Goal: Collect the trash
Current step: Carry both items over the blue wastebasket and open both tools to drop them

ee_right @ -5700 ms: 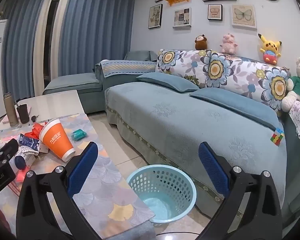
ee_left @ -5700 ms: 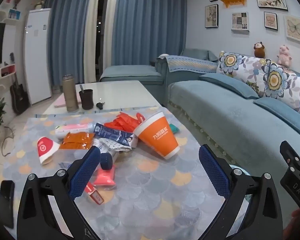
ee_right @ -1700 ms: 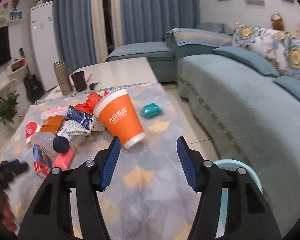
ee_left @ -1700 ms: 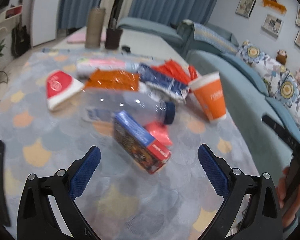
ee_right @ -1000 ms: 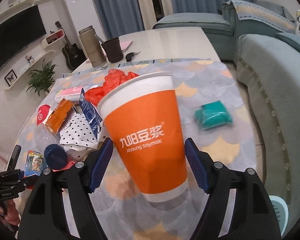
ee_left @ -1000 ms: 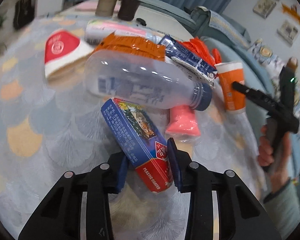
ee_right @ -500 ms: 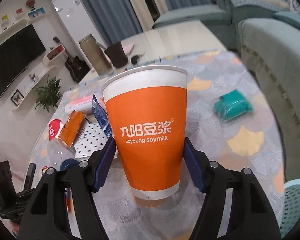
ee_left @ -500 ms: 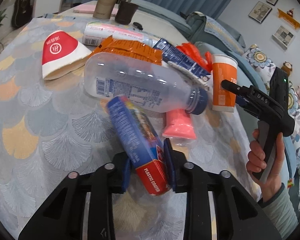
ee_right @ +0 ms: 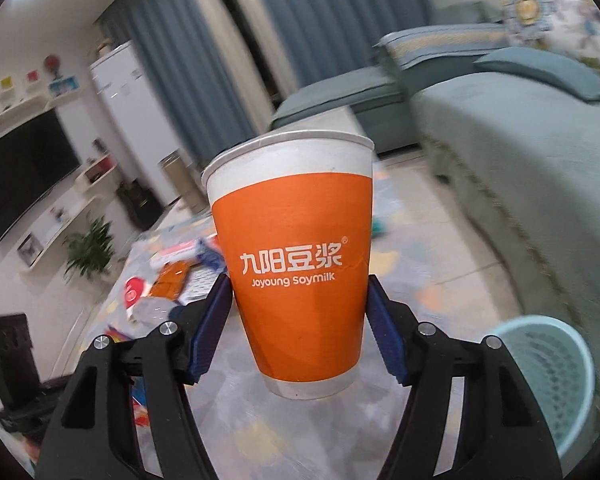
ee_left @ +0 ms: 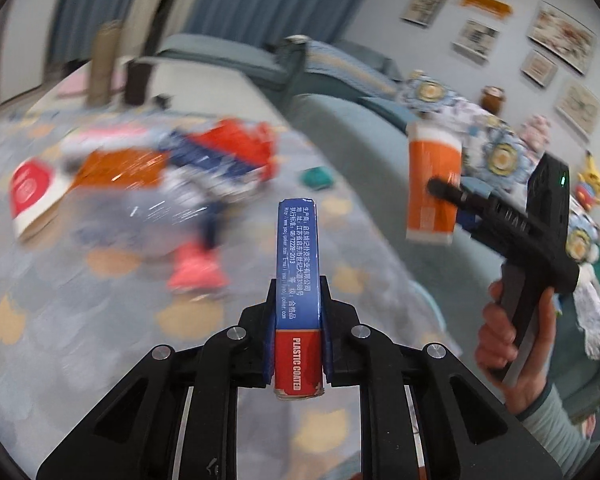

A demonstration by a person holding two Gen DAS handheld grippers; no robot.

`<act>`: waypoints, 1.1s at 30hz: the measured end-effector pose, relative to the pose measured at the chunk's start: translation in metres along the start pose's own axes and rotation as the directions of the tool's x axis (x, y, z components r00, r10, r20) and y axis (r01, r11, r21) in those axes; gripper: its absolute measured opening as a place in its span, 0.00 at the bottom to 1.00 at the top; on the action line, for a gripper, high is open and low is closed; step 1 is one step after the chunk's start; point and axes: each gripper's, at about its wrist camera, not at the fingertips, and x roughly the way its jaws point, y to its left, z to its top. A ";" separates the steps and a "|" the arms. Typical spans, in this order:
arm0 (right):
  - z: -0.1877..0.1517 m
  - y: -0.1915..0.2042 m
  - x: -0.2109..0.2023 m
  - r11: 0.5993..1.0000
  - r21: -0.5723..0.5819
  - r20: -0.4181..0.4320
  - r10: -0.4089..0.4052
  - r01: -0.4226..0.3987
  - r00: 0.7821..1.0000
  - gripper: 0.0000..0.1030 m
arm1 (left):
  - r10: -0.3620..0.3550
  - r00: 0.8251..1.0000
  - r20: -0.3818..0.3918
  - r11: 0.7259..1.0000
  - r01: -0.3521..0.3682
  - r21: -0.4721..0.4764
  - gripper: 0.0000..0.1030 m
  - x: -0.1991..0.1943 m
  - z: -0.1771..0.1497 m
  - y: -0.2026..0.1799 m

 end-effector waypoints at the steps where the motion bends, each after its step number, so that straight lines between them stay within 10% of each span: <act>1: -0.002 -0.008 -0.011 1.000 0.015 0.013 -0.019 0.019 1.000 0.61 | -0.021 1.000 0.001 1.000 0.021 0.021 0.15 0.004 0.006 -0.014; 15: -0.078 -0.158 -0.082 0.886 0.239 -0.070 -0.392 0.397 0.917 0.62 | -0.198 0.969 -0.152 0.953 0.226 0.202 0.15 0.119 0.036 -0.174; 26: -0.155 -0.241 -0.052 0.757 0.397 -0.357 -0.393 0.519 0.847 0.63 | -0.121 0.913 -0.389 0.954 0.215 0.207 0.15 0.233 -0.030 -0.202; 33: -0.169 -0.249 -0.033 0.735 0.412 -0.438 -0.359 0.539 0.824 0.65 | -0.095 0.909 -0.406 0.957 0.196 0.214 0.24 0.242 -0.033 -0.203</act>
